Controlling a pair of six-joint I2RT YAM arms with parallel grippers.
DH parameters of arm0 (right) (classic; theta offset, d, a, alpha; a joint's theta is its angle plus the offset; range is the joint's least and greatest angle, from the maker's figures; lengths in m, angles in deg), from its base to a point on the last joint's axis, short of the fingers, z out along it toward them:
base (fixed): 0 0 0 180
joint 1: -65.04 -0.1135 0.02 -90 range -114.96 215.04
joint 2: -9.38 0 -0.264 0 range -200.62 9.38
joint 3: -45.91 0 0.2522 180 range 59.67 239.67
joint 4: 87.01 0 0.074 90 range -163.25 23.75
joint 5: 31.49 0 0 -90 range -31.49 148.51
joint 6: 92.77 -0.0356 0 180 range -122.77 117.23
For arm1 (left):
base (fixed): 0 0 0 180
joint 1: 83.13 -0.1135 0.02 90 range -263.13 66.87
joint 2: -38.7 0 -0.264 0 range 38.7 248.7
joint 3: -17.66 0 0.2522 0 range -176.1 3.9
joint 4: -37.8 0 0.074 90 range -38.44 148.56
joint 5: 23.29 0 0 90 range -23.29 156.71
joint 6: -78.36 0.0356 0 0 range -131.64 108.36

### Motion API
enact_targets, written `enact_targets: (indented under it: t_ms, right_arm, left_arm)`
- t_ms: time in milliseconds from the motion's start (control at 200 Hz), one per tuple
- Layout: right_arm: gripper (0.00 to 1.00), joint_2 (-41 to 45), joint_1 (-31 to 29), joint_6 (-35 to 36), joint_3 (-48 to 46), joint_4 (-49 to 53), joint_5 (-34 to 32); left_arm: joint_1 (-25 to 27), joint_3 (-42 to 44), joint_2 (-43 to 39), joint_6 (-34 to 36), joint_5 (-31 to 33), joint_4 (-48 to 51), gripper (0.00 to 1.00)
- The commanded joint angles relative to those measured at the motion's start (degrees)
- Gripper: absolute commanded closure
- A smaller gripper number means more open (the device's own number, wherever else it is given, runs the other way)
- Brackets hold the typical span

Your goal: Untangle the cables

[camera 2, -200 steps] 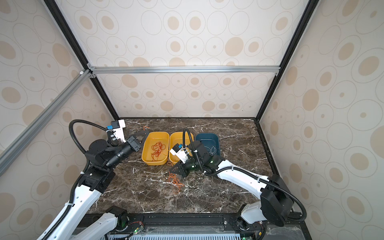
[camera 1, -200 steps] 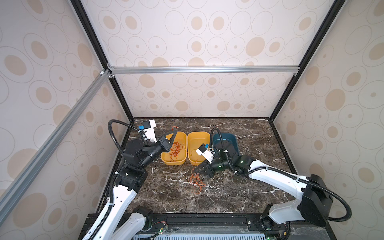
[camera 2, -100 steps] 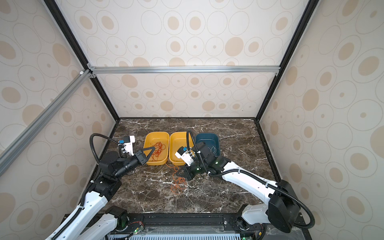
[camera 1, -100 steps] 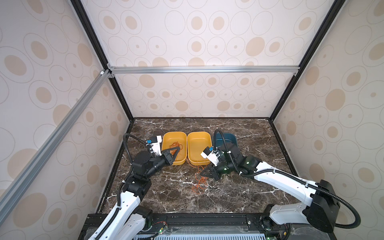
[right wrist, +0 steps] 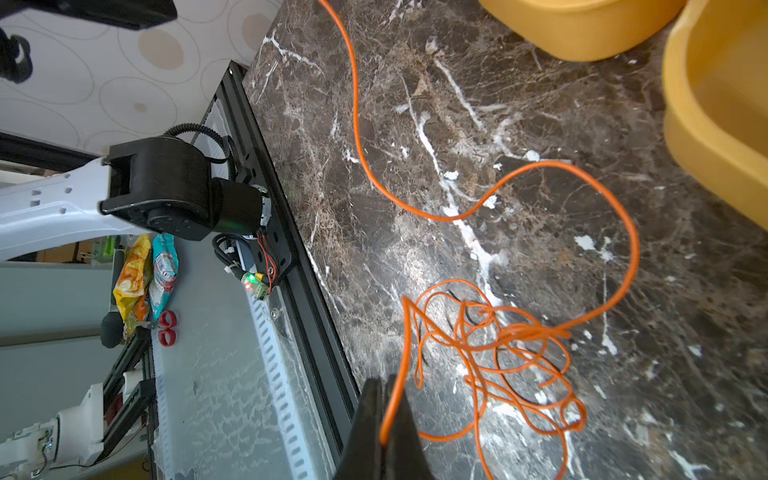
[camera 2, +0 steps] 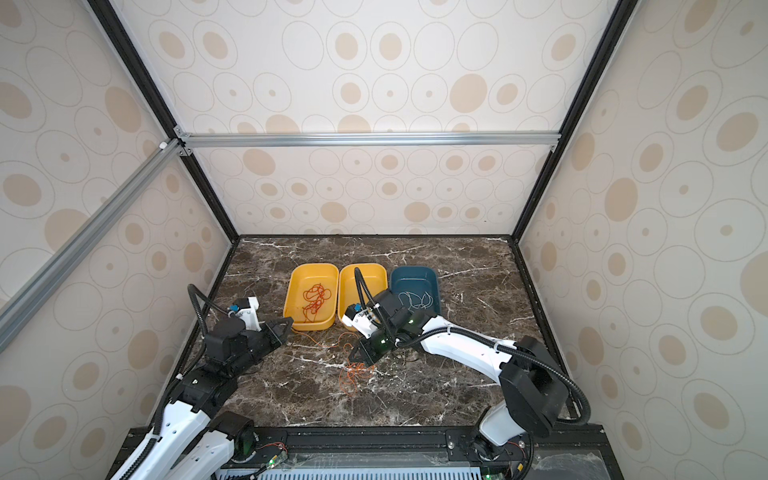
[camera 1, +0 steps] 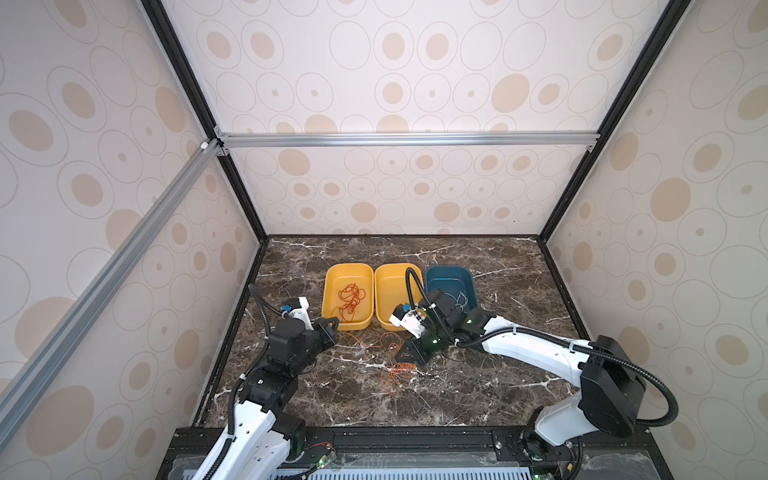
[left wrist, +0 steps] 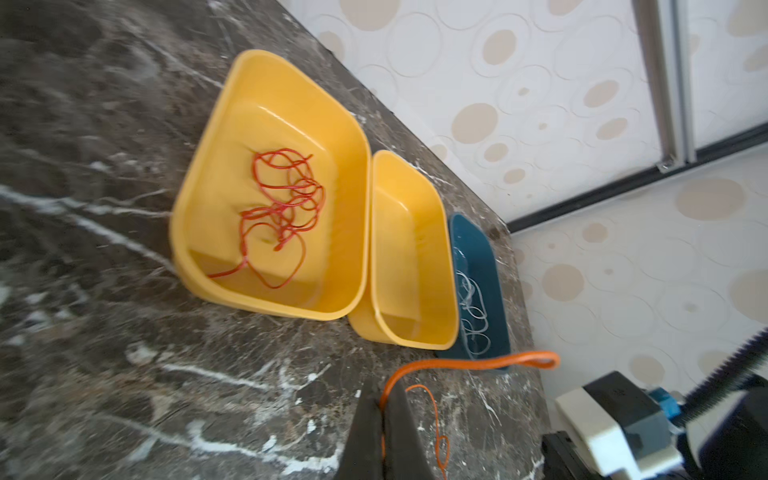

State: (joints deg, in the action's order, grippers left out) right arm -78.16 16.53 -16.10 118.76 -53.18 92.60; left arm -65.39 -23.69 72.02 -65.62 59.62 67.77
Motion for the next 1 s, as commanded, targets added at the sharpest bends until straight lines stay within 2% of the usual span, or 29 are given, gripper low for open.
enact_targets:
  t_ms: [0,135,225,415,540,625,690,770,995]
  right_arm:
    - [1.00,-1.99,-1.13,-0.16,2.12,-0.90,0.35]
    - [1.00,-3.87,-1.65,0.01,3.26,-0.49,0.37]
    - [1.00,-5.09,-1.75,0.10,3.83,-0.94,0.59]
    - [1.00,-8.30,-2.24,-0.30,5.72,-1.09,1.11]
    - [1.00,-9.71,-2.37,0.11,6.19,-0.92,1.51]
    - [1.00,-10.85,-2.33,1.30,6.97,0.39,1.56]
    - [1.00,-11.33,-2.30,2.21,7.49,1.33,1.37]
    - [1.00,-11.61,-2.29,3.34,7.86,2.05,1.03]
    - [1.00,-11.94,-1.48,2.89,8.19,1.58,3.59]
  left_arm:
    - [0.19,0.87,-0.86,-4.95,10.27,11.72,1.00]
    - [0.19,1.71,-0.21,-9.90,15.14,19.61,1.00]
    - [0.15,4.23,-1.47,-12.86,17.15,21.34,1.00]
    - [0.19,7.69,-2.27,-14.35,13.79,16.77,0.58]
    - [0.19,6.98,-2.69,-10.56,12.82,15.95,0.41]
    - [0.19,6.49,-3.66,-5.38,9.34,12.09,0.39]
    - [0.17,7.62,-5.07,-0.95,1.35,3.65,0.40]
    - [0.68,9.27,-6.28,0.93,-6.55,-5.10,0.42]
    - [6.16,12.80,-3.20,2.10,-14.43,-16.87,0.46]
